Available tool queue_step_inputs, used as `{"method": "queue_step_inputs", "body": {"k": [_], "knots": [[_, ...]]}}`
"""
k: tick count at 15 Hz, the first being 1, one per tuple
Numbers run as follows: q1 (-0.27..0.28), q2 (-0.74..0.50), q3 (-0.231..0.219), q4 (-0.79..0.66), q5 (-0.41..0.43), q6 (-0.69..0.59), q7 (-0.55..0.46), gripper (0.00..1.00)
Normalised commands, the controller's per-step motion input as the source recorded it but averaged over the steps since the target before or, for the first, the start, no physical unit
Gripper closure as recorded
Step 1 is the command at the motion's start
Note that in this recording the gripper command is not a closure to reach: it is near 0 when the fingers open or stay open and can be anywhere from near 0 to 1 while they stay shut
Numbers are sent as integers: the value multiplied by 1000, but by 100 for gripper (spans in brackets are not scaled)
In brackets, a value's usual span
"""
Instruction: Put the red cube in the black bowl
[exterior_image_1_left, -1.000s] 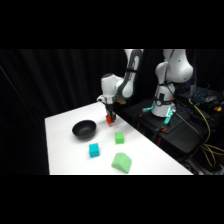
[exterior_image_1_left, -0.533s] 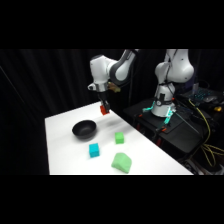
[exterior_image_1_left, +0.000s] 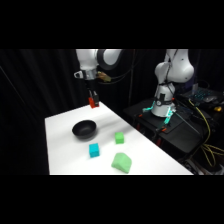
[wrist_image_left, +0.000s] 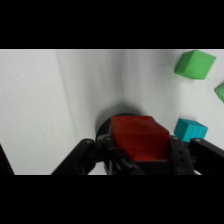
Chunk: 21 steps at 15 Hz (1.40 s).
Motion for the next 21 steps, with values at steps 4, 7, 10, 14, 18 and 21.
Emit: {"method": "queue_step_inputs", "body": {"k": [4, 7, 10, 14, 18, 21], "knots": [[11, 372, 38, 533, 193, -109, -47, 100], [-71, 362, 40, 397, 218, 34, -173, 100], [-121, 293, 67, 254, 200, 186, -258, 100], [-165, 250, 109, 218, 210, 167, -297, 100], [-180, 259, 137, 278, 230, -13, -260, 100], [-142, 275, 106, 298, 164, -59, -178, 100]]}}
